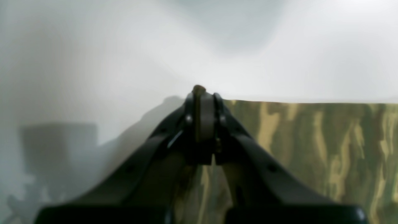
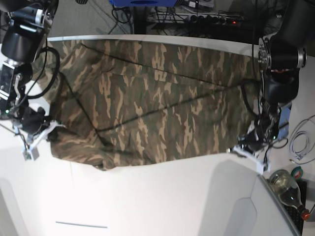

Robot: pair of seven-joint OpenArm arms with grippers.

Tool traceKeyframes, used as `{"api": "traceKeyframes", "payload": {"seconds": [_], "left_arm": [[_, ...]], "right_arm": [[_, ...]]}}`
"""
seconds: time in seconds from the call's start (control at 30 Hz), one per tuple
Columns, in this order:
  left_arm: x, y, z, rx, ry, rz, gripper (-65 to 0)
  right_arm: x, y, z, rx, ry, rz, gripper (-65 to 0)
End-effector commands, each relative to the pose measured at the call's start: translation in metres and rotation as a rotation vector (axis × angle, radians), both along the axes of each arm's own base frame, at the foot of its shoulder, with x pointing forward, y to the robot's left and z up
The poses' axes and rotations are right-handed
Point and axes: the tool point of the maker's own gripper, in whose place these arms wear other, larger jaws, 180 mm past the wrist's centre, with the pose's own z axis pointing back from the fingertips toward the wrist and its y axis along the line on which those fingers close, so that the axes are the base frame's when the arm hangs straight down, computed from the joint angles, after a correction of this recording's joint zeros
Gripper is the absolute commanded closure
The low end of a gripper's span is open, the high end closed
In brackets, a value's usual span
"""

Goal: Layout the t-shirt on the table in an organized manner, then fold the t-shirt properly
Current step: 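Lift both grasped corners and fold them over toward the folded edge, then lay the folded half down onto the shirt with both grippers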

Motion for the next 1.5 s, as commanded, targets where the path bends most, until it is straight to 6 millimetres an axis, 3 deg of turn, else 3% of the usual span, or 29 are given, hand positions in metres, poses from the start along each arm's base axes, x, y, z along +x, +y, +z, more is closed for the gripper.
{"api": "traceKeyframes", "payload": {"seconds": [0.0,0.17,0.27,0.37,0.5,0.67,0.9,1.07,1.13,1.3,1.47], "left_arm": [[0.029,0.003,0.034,0.008,-0.096,-0.004,0.0],[0.054,-0.009,0.062,0.02,-0.121,-0.052,0.0],[0.067,-0.016,0.09,0.029,-0.182,-0.078,0.0],[0.073,-0.023,0.107,0.041,-0.206,-0.107,0.0],[0.074,-0.027,0.116,0.048,-0.205,-0.13,0.0],[0.061,-0.033,0.11,0.064,-0.206,-0.155,0.0],[0.042,-0.039,0.1,0.079,-0.195,-0.185,0.0],[0.033,-0.011,0.1,0.041,-0.194,-0.089,0.0],[0.031,-0.002,0.104,0.034,-0.195,-0.06,0.0],[0.027,-0.004,0.119,0.058,-0.22,-0.081,0.0],[0.017,-0.007,0.105,0.052,-0.192,-0.085,0.0]], "right_arm": [[0.024,-0.006,0.029,0.0,-0.098,-0.004,0.0],[0.044,-0.013,0.051,-0.032,-0.146,0.011,0.0],[0.051,-0.009,0.058,-0.086,-0.152,0.08,0.0],[0.062,0.0,0.068,-0.104,-0.209,0.126,0.0],[0.069,-0.002,0.066,-0.116,-0.239,0.157,0.0],[0.075,-0.004,0.051,-0.129,-0.244,0.206,0.0],[0.088,-0.006,0.048,-0.121,-0.299,0.233,0.0],[0.094,-0.012,0.048,-0.094,-0.354,0.207,0.0],[0.096,-0.024,0.052,-0.097,-0.381,0.186,0.0],[0.096,-0.029,0.055,-0.091,-0.407,0.174,0.0],[0.091,-0.027,0.048,-0.087,-0.394,0.176,0.0]]}}
